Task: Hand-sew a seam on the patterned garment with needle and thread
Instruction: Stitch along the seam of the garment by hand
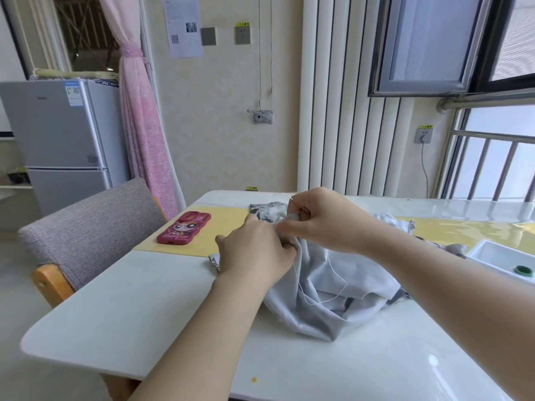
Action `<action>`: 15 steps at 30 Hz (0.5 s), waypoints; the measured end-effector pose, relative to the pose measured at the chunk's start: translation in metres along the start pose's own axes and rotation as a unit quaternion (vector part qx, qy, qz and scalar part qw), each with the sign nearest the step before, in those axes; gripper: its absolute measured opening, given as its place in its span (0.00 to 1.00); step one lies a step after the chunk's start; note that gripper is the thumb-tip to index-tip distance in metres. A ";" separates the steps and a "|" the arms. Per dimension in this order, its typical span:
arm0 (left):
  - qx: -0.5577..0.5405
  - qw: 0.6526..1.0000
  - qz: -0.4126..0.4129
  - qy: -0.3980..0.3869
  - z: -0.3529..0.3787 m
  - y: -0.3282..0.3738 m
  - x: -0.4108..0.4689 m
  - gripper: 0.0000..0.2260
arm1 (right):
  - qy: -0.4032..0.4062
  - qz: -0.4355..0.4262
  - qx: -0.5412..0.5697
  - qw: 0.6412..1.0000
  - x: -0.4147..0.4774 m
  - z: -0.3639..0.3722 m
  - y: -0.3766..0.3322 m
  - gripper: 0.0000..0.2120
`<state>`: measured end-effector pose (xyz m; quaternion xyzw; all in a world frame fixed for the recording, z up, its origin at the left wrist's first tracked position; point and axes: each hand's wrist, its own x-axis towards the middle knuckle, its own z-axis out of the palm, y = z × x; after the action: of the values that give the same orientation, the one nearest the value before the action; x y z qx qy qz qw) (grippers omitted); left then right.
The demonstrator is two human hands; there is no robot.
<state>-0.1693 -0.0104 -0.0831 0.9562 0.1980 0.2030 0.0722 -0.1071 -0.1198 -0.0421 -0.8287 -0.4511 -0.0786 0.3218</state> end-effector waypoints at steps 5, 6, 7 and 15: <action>-0.034 0.999 0.011 0.020 0.011 -0.013 0.006 0.09 | 0.014 0.012 -0.003 1.000 -0.002 -0.004 0.012 0.14; -0.067 0.997 0.026 0.026 0.014 -0.018 0.007 0.10 | 0.024 0.019 -0.005 1.000 -0.002 -0.006 0.016 0.13; -0.105 0.993 0.040 0.033 0.018 -0.024 0.008 0.12 | 0.036 0.028 -0.007 0.999 -0.002 -0.008 0.021 0.13; -0.167 0.968 0.089 0.165 -0.006 -0.034 0.033 0.10 | 0.185 0.045 -0.035 0.981 0.010 -0.023 0.044 0.11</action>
<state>-0.1555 0.0347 -0.0735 0.8975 0.0852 0.3942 0.1784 -0.0622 -0.1436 -0.0406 -0.8301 -0.3426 -0.2316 0.3741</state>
